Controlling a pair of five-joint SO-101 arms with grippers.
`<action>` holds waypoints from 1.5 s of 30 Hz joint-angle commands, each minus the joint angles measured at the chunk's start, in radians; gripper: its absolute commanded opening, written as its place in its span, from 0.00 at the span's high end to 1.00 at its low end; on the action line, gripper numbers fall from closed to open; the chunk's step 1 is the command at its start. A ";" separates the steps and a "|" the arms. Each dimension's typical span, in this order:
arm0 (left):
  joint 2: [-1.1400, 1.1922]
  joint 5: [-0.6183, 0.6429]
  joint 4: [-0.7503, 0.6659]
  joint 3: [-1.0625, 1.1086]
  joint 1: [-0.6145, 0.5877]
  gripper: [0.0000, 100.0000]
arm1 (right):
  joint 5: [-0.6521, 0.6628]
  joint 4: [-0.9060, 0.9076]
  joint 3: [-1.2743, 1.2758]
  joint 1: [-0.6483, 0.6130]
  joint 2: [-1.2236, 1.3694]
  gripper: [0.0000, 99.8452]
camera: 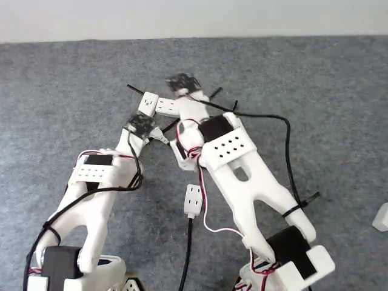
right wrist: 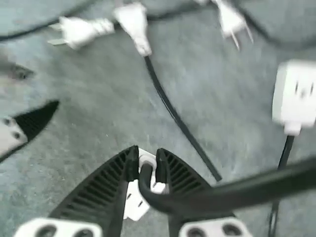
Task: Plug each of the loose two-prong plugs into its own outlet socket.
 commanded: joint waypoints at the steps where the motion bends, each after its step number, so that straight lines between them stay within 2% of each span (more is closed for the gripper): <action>1: -0.040 0.135 -0.092 0.025 -0.009 0.86 | -0.048 -0.085 0.098 0.013 -0.062 0.99; 5: -0.130 0.232 -0.207 0.113 -0.009 0.86 | -0.048 -0.209 0.242 0.019 -0.151 0.99; 8: -0.170 0.249 -0.247 0.153 -0.009 0.86 | -0.048 -0.225 0.284 0.019 -0.214 0.99; 24: -0.183 0.245 -0.250 0.163 -0.009 0.86 | -0.040 -0.142 0.302 0.024 -0.245 0.99; 45: -0.183 0.244 -0.250 0.165 -0.009 0.86 | -0.049 -0.177 0.348 0.010 -0.242 0.99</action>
